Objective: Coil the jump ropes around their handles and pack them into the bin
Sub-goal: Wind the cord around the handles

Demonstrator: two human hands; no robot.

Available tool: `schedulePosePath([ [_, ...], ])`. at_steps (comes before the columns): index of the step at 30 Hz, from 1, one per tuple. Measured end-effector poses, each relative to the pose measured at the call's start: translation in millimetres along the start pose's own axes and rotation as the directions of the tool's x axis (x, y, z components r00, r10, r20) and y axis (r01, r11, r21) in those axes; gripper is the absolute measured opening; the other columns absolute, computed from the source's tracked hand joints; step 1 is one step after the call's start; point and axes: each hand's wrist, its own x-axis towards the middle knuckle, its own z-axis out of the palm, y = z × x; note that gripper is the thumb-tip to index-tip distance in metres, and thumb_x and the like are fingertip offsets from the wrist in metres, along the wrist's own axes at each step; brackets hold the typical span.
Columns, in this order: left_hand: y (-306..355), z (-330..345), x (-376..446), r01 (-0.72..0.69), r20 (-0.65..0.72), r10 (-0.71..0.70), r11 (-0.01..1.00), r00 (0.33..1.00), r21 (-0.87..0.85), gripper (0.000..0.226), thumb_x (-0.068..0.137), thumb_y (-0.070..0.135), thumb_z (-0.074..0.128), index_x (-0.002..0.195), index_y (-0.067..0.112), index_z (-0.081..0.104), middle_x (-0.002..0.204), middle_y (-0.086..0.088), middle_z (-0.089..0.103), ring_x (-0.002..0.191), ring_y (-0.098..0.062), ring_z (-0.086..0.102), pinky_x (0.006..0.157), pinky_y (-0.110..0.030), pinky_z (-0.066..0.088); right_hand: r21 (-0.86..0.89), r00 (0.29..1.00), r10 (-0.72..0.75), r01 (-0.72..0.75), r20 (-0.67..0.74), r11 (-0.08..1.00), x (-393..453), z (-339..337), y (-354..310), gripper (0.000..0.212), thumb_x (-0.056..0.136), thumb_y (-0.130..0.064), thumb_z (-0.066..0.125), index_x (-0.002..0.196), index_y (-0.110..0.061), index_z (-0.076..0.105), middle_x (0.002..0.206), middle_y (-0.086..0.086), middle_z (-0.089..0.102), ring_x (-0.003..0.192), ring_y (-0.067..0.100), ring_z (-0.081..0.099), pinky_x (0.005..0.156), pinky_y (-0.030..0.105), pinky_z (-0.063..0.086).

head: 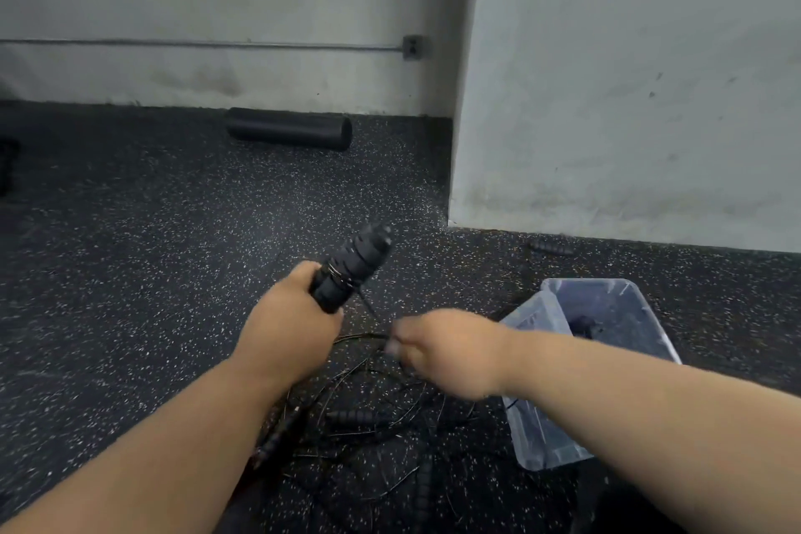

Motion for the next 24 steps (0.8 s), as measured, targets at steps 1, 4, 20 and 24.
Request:
schedulePosePath([
  [1,-6,4,3,0.01,0.034,-0.014,0.99,0.999,0.137,0.024,0.087,0.02,0.065,0.102,0.033,0.052,0.081,0.005,0.066,0.072,-0.02,0.064,0.066,-0.038,0.057,-0.135,0.997,-0.066,0.069,0.03,0.988,-1,9,-10,0.033,0.111,-0.044,0.04,0.089,-0.021,0.048,0.076,-0.011,0.051,0.066,0.012,0.052,0.061,0.032,0.039],
  [4,-8,22,-6,-0.118,0.209,0.039,0.918,0.977,0.379,0.023,0.086,0.025,0.062,0.103,0.029,0.048,0.092,0.003,0.061,0.079,-0.024,0.061,0.067,-0.036,0.05,-0.335,0.975,-0.224,0.216,0.015,0.917,-6,2,-33,0.029,0.108,-0.041,0.047,0.085,-0.024,0.047,0.074,-0.01,0.047,0.07,0.021,0.049,0.065,0.034,0.037],
  [20,25,-3,-28,-0.37,0.24,0.396,0.917,0.886,-0.145,0.041,0.086,0.023,0.079,0.111,0.049,0.06,0.093,0.02,0.07,0.084,-0.002,0.066,0.078,-0.039,0.057,0.436,0.982,0.047,0.039,-0.185,0.899,-2,-53,33,0.041,0.091,-0.039,0.078,0.07,-0.024,0.047,0.064,-0.009,0.046,0.062,0.013,0.04,0.06,0.03,0.037],
  [24,28,2,-31,-0.401,0.256,0.432,0.901,0.865,-0.164,0.092,0.087,0.024,0.078,0.147,0.071,0.027,0.109,0.023,0.068,0.098,0.002,0.066,0.094,-0.029,0.054,0.444,0.988,0.021,0.05,-0.154,0.895,-2,-56,39,0.029,0.087,-0.015,0.081,0.078,-0.027,0.057,0.073,-0.011,0.055,0.068,0.008,0.047,0.069,0.03,0.044],
])
